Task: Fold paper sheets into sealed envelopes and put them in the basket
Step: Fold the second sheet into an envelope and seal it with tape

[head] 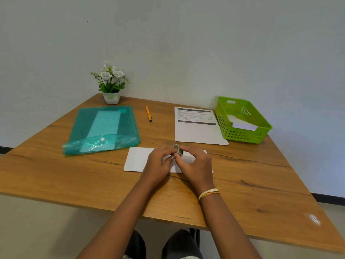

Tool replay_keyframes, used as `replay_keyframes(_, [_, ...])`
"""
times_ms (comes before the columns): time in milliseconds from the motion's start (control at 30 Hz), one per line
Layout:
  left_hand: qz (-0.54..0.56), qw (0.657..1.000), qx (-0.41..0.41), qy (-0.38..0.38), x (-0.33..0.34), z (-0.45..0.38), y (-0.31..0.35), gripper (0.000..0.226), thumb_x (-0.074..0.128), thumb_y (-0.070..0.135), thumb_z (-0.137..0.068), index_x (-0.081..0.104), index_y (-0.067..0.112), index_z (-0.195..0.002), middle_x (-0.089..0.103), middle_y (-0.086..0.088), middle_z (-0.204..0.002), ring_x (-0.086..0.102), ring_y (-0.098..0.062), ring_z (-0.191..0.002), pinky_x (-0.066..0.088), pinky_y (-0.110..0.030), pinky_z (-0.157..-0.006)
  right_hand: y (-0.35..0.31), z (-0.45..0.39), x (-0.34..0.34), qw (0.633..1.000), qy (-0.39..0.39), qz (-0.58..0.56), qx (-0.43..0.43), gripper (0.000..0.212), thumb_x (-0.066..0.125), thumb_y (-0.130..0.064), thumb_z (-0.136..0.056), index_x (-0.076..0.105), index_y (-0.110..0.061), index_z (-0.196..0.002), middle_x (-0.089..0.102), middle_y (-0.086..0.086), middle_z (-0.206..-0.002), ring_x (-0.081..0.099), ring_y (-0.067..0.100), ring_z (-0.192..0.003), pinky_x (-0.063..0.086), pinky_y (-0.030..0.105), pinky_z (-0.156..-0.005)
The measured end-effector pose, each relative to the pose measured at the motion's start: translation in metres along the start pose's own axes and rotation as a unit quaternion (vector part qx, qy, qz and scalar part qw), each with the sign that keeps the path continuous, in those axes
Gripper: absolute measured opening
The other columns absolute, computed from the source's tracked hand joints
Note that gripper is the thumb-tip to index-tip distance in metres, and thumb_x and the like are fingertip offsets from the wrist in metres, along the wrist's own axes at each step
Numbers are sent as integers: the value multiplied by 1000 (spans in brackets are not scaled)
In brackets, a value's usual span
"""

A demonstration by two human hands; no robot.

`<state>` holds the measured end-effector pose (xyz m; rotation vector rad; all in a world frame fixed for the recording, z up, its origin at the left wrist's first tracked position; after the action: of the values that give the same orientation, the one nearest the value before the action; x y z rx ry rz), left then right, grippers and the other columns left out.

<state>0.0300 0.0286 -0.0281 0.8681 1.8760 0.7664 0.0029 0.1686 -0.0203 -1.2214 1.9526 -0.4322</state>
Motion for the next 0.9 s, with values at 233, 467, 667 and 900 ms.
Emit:
replay_keyframes(233, [-4,1000,-3,22,-1,1,0,30,62,11,-90,67,27,-115,54,20,-105,46,15,-96,35,-3,-73,-5,1,-3,1000,-2,-8,-1,26,78,-19,-77,75,-15,-103,74,-3,-100,65,1,-91,48,9,-82])
replay_keyframes(467, [-12,999,-15,26,0,0,0,27,65,14,-89,69,23,-114,65,6,-114,49,0,-96,33,-7,-78,-12,1,-5,999,1,40,-33,18,75,-15,-80,75,-13,-98,75,1,-96,68,11,-87,56,22,-78])
replay_keyframes(667, [-10,999,-13,30,-1,3,3,26,68,13,-86,72,22,-110,69,2,-109,51,-3,-97,35,-8,-76,-16,2,-3,993,3,106,-57,6,70,-15,-80,72,-15,-86,72,1,-85,65,13,-77,55,26,-65])
replay_keyframes(900, [-17,999,-21,25,0,2,1,28,67,11,-86,71,22,-111,68,1,-112,51,-6,-102,38,-13,-81,-9,1,-1,997,30,67,0,7,74,-14,-76,68,-18,-79,67,-6,-77,57,6,-71,43,11,-64])
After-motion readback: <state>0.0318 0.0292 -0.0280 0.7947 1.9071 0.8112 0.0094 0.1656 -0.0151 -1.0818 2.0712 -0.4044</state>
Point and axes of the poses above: each hand's wrist, its own z-axis away from the middle knuckle, its own x-axis out of the palm, y = z × x, the point moved 2 cm from there along -z, towards the middle knuckle
